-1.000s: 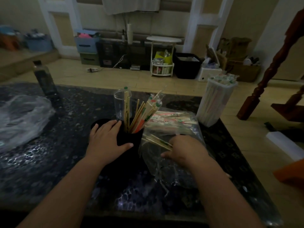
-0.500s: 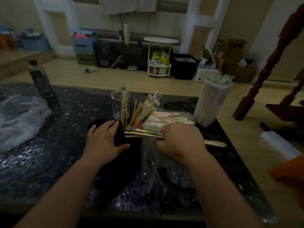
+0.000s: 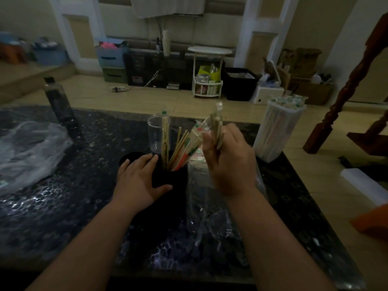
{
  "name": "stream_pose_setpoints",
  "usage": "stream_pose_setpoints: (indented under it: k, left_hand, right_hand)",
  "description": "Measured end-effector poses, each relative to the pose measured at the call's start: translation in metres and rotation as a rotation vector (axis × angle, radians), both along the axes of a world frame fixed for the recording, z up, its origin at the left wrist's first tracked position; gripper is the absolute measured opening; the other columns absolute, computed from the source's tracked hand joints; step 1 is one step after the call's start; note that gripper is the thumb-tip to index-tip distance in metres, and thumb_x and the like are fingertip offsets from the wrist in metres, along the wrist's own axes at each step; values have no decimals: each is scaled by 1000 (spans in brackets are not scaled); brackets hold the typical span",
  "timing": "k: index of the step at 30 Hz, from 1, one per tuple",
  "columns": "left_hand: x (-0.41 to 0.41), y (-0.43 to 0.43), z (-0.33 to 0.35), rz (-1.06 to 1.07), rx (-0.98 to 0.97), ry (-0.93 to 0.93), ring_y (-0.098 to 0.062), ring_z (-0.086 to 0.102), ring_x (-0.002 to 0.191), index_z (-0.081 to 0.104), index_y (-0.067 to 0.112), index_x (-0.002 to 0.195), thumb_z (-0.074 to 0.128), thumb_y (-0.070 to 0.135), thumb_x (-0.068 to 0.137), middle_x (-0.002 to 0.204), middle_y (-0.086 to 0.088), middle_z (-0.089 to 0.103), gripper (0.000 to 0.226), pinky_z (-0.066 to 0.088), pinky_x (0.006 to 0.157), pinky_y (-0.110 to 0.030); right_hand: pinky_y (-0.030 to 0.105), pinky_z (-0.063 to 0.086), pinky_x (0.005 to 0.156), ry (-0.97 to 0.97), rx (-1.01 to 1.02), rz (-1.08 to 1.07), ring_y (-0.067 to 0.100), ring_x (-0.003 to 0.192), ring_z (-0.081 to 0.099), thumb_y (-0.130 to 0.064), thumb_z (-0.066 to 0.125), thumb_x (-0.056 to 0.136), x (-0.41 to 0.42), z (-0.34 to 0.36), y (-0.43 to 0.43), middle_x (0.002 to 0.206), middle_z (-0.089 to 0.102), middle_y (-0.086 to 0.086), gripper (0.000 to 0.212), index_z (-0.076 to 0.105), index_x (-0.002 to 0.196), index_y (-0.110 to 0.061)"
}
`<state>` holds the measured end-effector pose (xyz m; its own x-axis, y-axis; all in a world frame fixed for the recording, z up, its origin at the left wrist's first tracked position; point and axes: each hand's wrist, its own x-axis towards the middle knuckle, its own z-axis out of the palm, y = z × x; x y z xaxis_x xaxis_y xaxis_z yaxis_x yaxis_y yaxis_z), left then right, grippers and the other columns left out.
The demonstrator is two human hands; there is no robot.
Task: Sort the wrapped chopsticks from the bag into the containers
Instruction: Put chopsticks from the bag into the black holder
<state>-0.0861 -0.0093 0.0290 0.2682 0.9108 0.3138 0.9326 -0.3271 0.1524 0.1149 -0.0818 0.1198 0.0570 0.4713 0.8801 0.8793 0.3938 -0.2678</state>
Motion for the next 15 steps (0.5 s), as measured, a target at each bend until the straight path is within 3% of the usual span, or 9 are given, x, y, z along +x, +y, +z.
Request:
stream_pose_setpoints:
  k: [2,4,5,7,9,12,15]
  left_hand:
    - [0,0,0,-4,1,-1,-12,24,144,27,29,152,55,78,74,157,7,28,96,5,118,-37]
    - [-1,0,0,-9,-3,-13,-12,24,144,27,28,152,55,77,75,157,6,28,96,5,118,-38]
    - [-1,0,1,-13,-5,-15,-13,24,144,27,28,152,56,77,75,157,6,28,96,5,118,-38]
    - [-1,0,0,-19,-6,-23,-14,25,144,28,27,152,56,77,75,157,4,29,96,5,118,-40]
    - [-1,0,0,-31,-4,-41,-17,27,144,31,26,152,55,78,73,156,2,32,98,6,118,-41]
    - [-1,-1,1,-32,-15,-30,-16,26,144,29,26,153,56,77,75,156,3,31,97,5,118,-40]
    - [0,-1,3,-24,-15,-15,-15,24,144,25,27,153,56,77,74,157,4,28,98,5,118,-39]
  right_hand:
    - [26,40,44,48,9,-12,18,57,50,-34,49,98,-3,-1,2,78,56,4,33,63,82,-9]
    - [10,34,51,180,-55,1,9,59,46,-38,48,99,-7,1,3,73,52,-5,33,58,76,-17]
    - [8,34,52,269,-93,21,7,59,45,-39,49,100,-10,2,4,71,50,-8,33,53,72,-22]
    - [10,33,53,415,-140,62,4,57,49,-40,49,101,-13,2,7,65,51,-7,37,46,66,-29]
    - [28,46,54,532,-174,102,10,59,59,-42,50,100,-15,-1,11,62,59,-1,40,55,65,-24]
    - [44,54,60,656,-242,180,17,63,66,-46,56,96,-20,-6,17,62,64,1,35,63,75,-20]
    - [33,55,68,723,-408,199,7,73,68,-40,70,88,-25,-18,28,71,69,-8,16,72,82,-25]
